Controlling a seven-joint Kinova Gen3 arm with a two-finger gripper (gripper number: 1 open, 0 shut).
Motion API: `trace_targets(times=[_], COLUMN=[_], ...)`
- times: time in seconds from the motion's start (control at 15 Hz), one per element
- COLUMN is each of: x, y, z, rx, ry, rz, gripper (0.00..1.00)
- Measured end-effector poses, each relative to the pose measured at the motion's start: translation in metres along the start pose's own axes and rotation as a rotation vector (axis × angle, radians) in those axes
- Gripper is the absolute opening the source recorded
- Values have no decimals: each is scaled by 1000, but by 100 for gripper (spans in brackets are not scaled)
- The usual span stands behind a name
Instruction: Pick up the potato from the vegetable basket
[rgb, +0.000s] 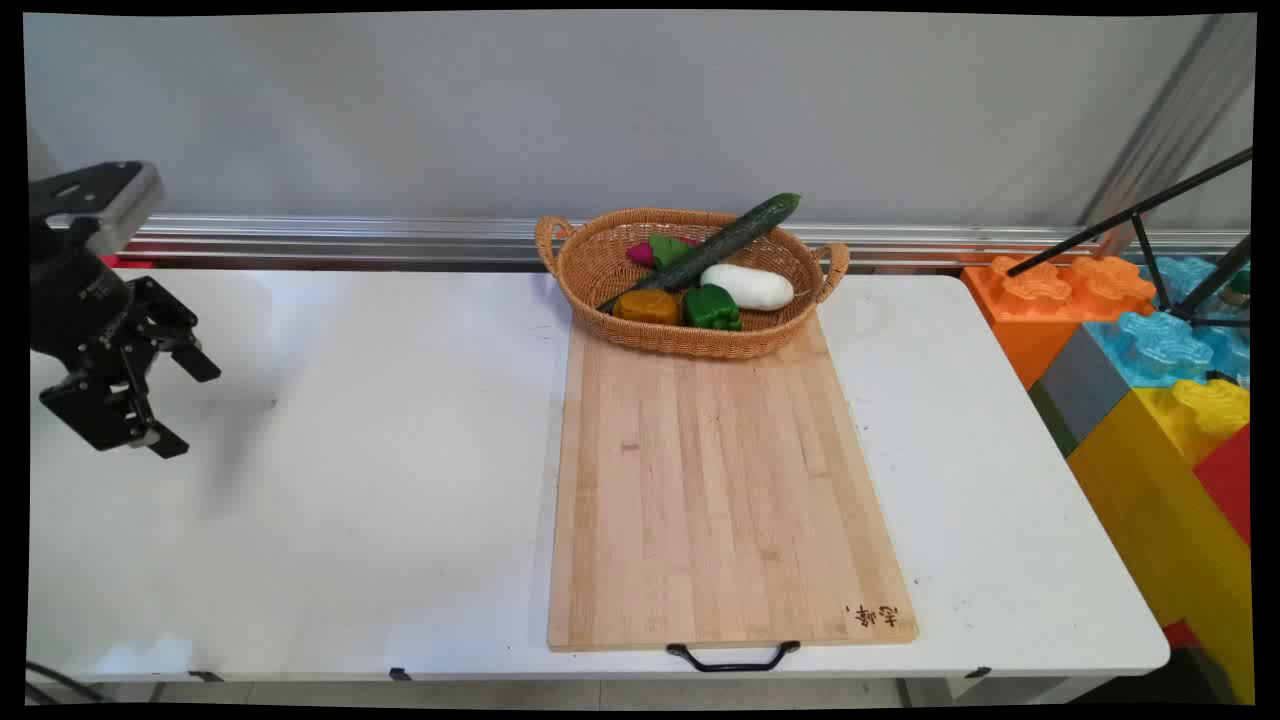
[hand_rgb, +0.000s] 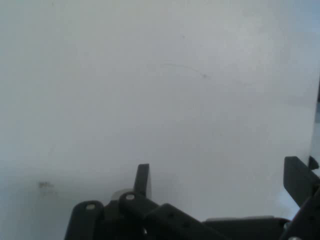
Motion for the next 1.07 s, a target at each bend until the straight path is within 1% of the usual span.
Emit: trace_targets(times=[0.07,0.2,0.33,0.53,0.73,0.93,1.0,1.07], x=[-1,4,19,59,96,149,162,183], y=[-1,-3,-6,-12,-19,-32,-37,-45], z=[1,3,4,0,-4,-8,-8,-7], rx=[5,22,43,91,134,185,196,211], ry=[11,47,87,148,177,212,222,237], rz=[4,10,13,3,-11,-35,-38,-43], gripper=[100,100,100,100,100,100,100,100])
